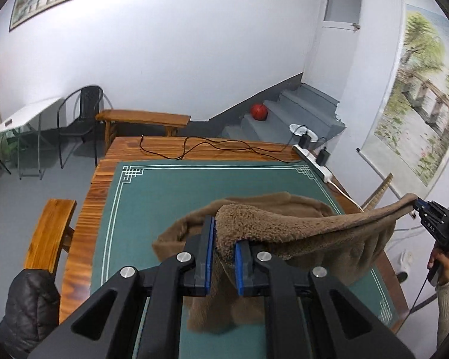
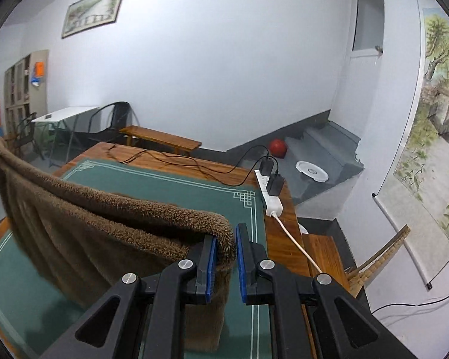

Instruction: Fold clothes

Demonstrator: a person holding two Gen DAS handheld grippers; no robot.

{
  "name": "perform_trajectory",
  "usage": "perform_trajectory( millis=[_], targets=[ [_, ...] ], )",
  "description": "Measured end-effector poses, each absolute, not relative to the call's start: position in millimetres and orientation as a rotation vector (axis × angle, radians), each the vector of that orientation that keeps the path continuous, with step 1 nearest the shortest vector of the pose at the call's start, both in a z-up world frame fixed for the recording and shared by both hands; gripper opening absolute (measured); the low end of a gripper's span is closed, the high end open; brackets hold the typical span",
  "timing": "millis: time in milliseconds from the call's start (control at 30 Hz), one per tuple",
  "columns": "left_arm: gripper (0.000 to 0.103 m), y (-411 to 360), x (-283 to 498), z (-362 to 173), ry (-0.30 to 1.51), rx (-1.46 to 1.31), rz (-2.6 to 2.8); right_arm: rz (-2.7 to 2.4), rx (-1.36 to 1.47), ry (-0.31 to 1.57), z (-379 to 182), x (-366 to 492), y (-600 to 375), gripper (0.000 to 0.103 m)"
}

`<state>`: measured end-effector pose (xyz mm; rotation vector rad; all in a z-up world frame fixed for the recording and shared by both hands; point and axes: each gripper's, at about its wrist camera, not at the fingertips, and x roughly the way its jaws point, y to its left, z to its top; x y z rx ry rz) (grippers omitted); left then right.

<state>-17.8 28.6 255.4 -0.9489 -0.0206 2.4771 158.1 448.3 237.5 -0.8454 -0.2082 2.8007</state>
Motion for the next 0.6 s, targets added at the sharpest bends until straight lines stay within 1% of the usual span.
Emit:
perform_trajectory(
  millis=[67, 300, 500, 533, 600],
  targets=[
    [0.015, 34.8, -48.1, 245.2, -0.035, -0.980, 2.473, 2.779, -0.863, -0.197, 233.0, 127.4, 452.5, 0.013],
    [0.015, 62.8, -132.2, 205.3, 0.004, -1.078, 2.451, 2.703, -0.951, -0.113, 205.5, 39.2, 468.0, 0.013],
    [0.016, 82.7, -185.9, 155.1, 0.004, -1.193, 2.424, 2.624, -1.073, -0.062, 161.4, -19.5, 482.1, 0.013],
    [0.017, 85.5, -191.7, 146.9, 0.007, -1.212, 2.423, 2.608, -1.095, -0.059, 152.8, -27.7, 483.3, 0.013],
    [0.023, 90.8, -203.4, 130.2, 0.011, -1.252, 2.420, 2.581, -1.131, -0.052, 137.9, -40.0, 485.4, 0.013]
  ],
)
